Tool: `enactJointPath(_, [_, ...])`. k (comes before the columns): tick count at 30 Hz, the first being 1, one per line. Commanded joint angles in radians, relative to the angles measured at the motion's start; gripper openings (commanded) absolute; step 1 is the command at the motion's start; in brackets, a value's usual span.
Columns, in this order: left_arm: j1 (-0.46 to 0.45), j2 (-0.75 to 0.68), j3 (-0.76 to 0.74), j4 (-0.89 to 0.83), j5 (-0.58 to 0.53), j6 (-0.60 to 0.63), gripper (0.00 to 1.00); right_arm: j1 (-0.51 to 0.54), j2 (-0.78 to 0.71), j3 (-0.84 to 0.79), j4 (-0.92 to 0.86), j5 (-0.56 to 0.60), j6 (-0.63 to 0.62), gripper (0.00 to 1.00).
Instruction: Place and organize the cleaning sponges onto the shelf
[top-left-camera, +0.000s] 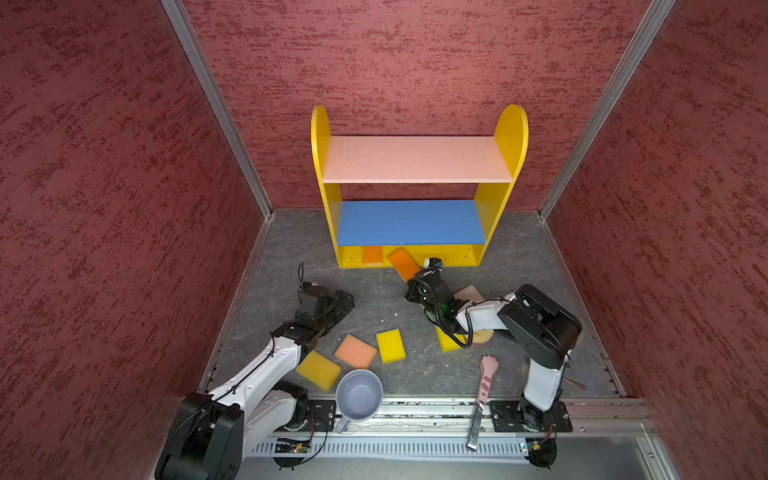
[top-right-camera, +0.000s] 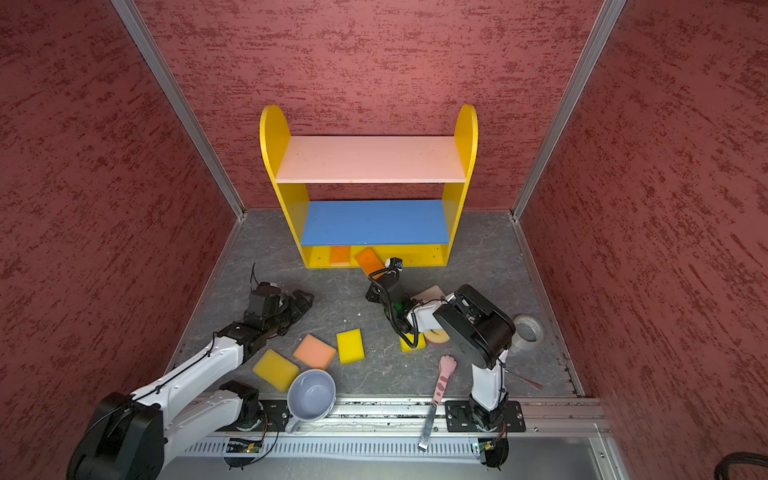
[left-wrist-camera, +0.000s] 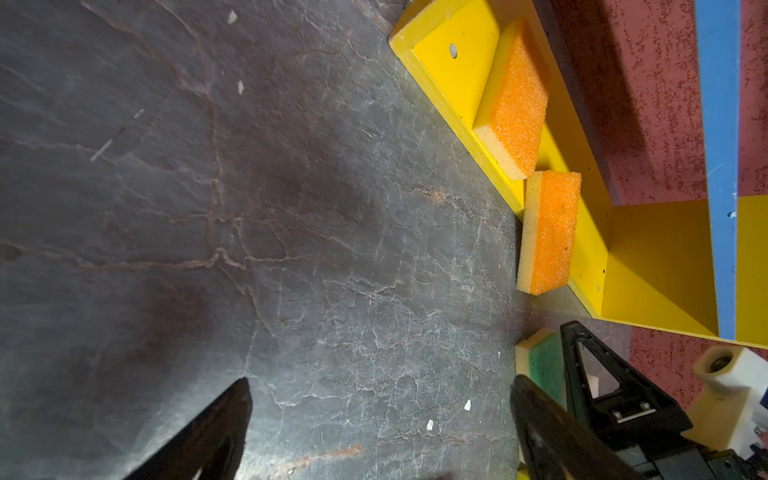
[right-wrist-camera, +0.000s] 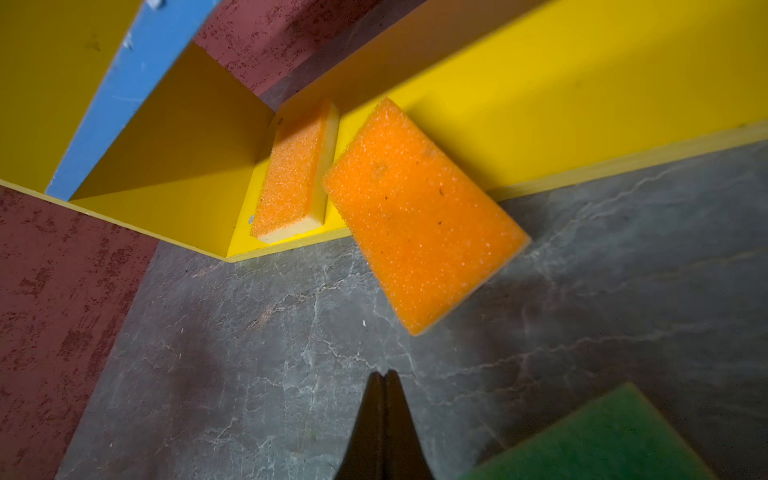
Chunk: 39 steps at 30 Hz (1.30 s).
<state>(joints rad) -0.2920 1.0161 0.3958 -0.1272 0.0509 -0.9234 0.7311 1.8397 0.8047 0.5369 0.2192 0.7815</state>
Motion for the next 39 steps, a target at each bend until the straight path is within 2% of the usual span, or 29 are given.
enactJointPath(1, [-0.005,-0.011,0.025,-0.014,-0.009,0.027,0.97,-0.009,-0.084,0.012,-0.149,0.083,-0.037,0.00])
enactJointPath(9, [-0.001,-0.002,0.029,-0.010,-0.007,0.041,0.97,-0.009,-0.215,0.013,-0.530,0.094,-0.100,0.00])
enactJointPath(13, [0.012,-0.013,0.038,-0.015,0.006,0.048,0.97,-0.009,-0.213,-0.009,-0.598,0.063,-0.085,0.00])
enactJointPath(21, [0.035,-0.061,0.052,-0.057,0.004,0.059,0.97,0.030,-0.064,0.014,-0.442,-0.115,-0.016,0.00])
enactJointPath(28, [0.040,-0.089,0.048,-0.084,-0.011,0.058,0.97,0.190,0.146,0.296,-0.399,-0.228,-0.004,0.00])
enactJointPath(31, [0.045,-0.098,0.049,-0.095,-0.014,0.058,0.98,0.221,0.222,0.387,-0.359,-0.288,0.034,0.00])
enactJointPath(35, [0.049,-0.100,0.055,-0.104,-0.013,0.065,0.98,0.215,0.210,0.388,-0.266,-0.311,0.050,0.00])
enactJointPath(39, [0.053,-0.098,0.060,-0.105,-0.013,0.073,0.98,0.174,0.099,0.296,-0.224,-0.268,0.046,0.00])
